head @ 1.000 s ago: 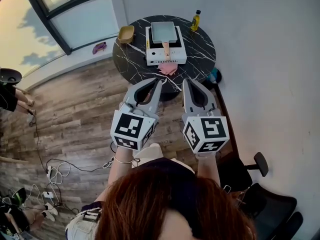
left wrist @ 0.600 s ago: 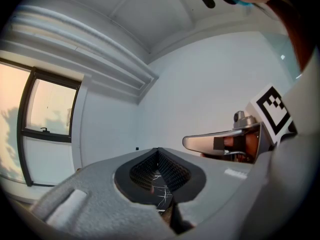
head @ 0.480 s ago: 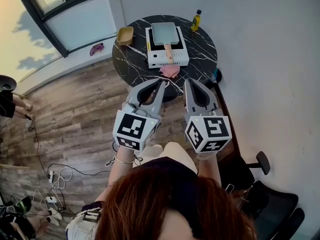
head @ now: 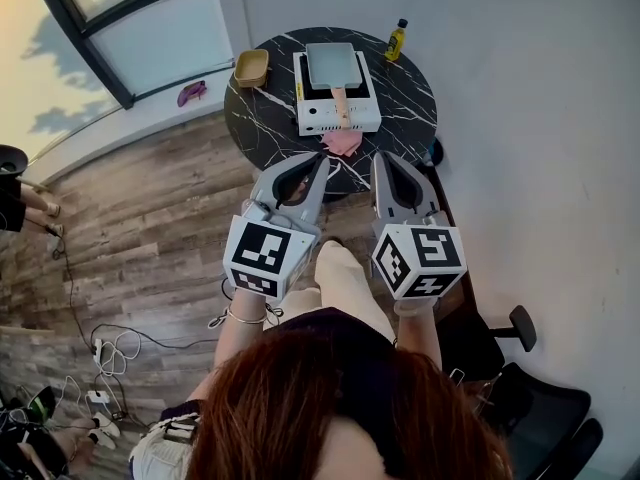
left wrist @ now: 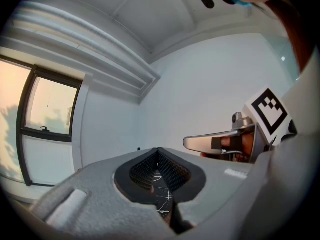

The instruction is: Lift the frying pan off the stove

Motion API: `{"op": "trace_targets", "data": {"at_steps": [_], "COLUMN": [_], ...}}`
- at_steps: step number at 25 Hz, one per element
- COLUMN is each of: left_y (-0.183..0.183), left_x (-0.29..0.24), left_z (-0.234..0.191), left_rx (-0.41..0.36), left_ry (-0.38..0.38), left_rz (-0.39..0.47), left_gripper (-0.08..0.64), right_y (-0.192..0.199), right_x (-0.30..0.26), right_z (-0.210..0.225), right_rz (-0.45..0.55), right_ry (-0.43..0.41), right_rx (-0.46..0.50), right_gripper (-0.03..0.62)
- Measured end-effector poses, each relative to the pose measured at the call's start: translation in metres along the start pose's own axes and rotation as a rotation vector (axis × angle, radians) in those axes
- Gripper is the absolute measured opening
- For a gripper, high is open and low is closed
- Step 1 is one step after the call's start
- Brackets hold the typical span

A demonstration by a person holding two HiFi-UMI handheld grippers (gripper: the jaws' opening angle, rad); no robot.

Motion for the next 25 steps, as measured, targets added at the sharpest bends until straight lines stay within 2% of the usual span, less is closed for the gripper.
{"op": "trace_targets", "data": {"at_steps": [12,25], "left_y": [0.001,0.001], "left_x": [-0.024,-0.069], "left_z": [-0.018,-0.039], "left_rx": [-0.007,-0.021], "left_ry": [-0.018,-0.013], "left_rz": [0.0,-0.013], "left_gripper": [0.011,0.012], "right_y": [0.002,0.009], "right_x": [-0.028,-0.073], "right_z": [0.014,0.038], "right_rz": [0.0,-0.06], "right_ry": [-0.018,-0.052], "right_rx": [-0.015,-0.038], "right_gripper": [0.009,0.009]}}
Point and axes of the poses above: the fingertips, and each gripper's own axes: x backward along the fingers, z to its right, y out of its underside, the point moved 9 cm from there along x, backward along the fingers, and after that the axes turned 4 degrees about z, right-handed, at the moved point
